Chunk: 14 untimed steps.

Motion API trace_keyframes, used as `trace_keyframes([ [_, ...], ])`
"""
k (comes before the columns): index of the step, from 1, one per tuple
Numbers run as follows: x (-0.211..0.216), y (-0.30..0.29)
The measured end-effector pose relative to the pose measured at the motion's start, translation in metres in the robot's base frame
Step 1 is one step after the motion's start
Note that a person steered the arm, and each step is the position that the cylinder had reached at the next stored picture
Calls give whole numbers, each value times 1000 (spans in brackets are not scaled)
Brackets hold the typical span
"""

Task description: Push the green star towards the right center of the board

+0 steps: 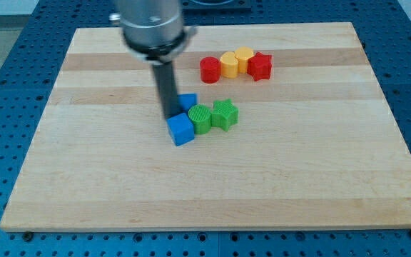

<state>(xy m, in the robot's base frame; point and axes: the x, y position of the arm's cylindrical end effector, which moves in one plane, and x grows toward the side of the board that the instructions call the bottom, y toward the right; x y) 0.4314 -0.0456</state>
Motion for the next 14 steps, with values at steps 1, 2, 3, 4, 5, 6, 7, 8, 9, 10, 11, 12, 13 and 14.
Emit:
trace_keyframes([
  [1,-15,80],
  [2,-24,130],
  [3,-24,130],
  [4,-24,130],
  [5,-26,130],
  [6,-28,125],
  [7,-23,77],
  [8,-14,36],
  [9,-13,18],
  [10,14,34],
  [11,13,69],
  [12,6,122],
  [13,-8,169],
  [14,-11,184],
])
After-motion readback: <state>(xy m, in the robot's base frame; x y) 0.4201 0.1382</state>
